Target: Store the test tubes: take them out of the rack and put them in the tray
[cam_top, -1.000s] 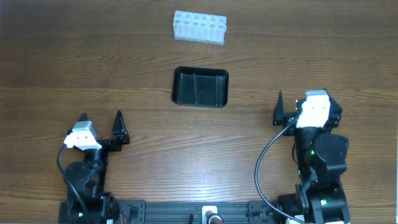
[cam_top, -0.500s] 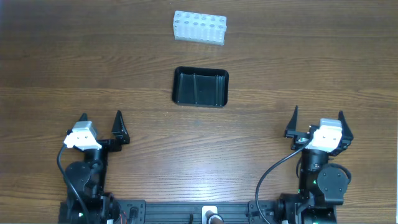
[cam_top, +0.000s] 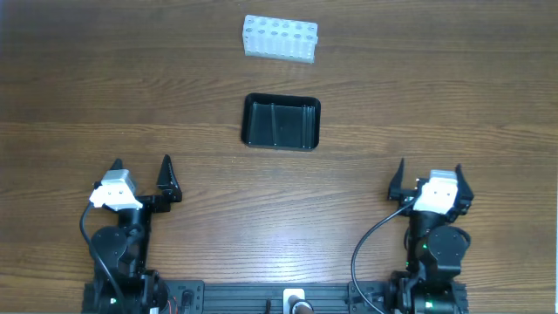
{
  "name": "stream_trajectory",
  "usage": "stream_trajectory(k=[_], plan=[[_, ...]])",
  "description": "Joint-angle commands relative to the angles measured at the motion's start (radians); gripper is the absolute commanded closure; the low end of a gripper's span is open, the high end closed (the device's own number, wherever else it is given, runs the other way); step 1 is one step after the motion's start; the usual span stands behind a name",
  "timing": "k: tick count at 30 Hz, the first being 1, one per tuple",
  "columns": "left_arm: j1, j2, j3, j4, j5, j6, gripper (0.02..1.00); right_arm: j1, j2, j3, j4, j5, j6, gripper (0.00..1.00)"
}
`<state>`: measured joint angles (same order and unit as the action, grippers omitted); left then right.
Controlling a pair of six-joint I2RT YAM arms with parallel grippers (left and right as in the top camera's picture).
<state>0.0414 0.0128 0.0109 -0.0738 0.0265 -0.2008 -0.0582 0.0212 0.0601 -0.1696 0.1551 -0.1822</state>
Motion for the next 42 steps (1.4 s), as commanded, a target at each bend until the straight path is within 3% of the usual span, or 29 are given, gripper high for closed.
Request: stream_trajectory(k=[1,9,15,42], plan=[[0.0,-0.007,-0.005,-0.003,-0.003,0.014,0.02,0.008,-0.016,-0.018,0.024,-0.008,0.001,0.007],[0.001,-0.007,-0.005,-0.003,-0.003,0.014,0.02,0.066,-0.016,-0.021,0.032,-0.008,0.002,0.009],[0.001,-0.007,-0.005,-0.003,-0.004,0.014,0.02,0.065,-0.016,-0.055,0.108,-0.01,0.002,0.007],[0.001,-0.007,-0.005,-0.003,-0.004,0.014,0.02,0.066,-0.016,-0.055,0.106,-0.013,0.002,0.009]])
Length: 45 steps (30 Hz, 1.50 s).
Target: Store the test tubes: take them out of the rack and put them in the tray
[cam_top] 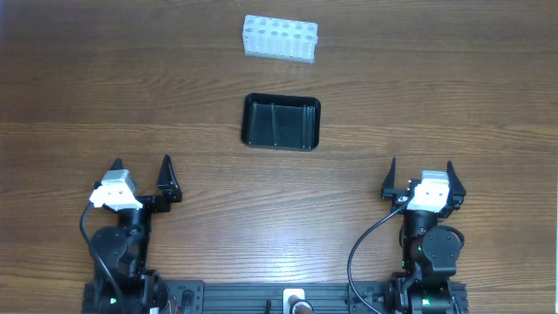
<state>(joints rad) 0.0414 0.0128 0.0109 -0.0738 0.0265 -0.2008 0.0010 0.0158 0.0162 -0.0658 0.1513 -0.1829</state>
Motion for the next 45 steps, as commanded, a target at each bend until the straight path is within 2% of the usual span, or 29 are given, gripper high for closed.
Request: stream_trajectory(k=[1,4,9,21,45], plan=[[0.001,-0.007,-0.005,-0.003,-0.004,0.014,0.02,0.007,-0.011,-0.011,0.003,-0.01,0.002,0.007],[0.001,-0.007,-0.005,-0.003,-0.004,0.014,0.02,0.007,-0.011,-0.011,0.002,-0.008,0.003,0.007],[0.001,-0.007,-0.005,-0.003,-0.003,0.014,0.02,0.007,-0.011,-0.011,0.001,-0.022,0.174,0.009],[0.001,-0.007,-0.005,-0.003,-0.003,0.014,0.02,0.007,-0.011,-0.011,-0.002,-0.057,0.175,0.009],[0.001,-0.007,-0.005,-0.003,-0.003,0.014,0.023,0.007,-0.011,-0.011,-0.001,-0.053,0.175,0.007]])
